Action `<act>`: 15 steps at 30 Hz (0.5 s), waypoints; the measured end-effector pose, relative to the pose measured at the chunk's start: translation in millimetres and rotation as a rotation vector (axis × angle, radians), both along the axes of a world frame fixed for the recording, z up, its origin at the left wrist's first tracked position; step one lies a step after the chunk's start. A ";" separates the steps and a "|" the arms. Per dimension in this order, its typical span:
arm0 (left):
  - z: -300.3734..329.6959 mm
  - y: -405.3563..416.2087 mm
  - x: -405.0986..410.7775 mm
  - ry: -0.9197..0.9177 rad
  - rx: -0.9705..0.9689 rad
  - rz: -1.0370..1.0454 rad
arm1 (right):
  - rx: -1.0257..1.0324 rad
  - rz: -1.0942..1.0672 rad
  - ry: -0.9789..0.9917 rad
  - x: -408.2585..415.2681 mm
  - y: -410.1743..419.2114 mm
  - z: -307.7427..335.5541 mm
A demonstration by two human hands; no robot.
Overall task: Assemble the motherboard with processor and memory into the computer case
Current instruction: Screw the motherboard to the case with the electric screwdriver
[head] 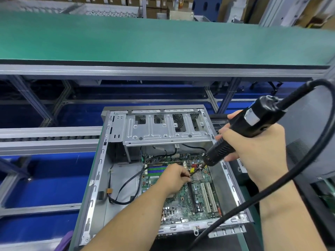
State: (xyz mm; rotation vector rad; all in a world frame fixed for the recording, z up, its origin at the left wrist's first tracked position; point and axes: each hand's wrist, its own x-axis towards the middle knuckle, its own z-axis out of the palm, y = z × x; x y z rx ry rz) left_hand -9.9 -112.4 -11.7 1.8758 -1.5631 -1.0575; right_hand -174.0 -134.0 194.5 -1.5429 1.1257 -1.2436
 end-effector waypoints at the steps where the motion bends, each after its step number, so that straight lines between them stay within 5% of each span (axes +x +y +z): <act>1: 0.3 0.4 0.0 0.010 -0.002 -0.001 | 0.001 0.000 0.002 -0.1 0.1 1.0; 15: -0.1 3.7 4.1 0.244 0.019 0.118 | 0.001 -0.033 -0.081 0.8 -0.1 8.1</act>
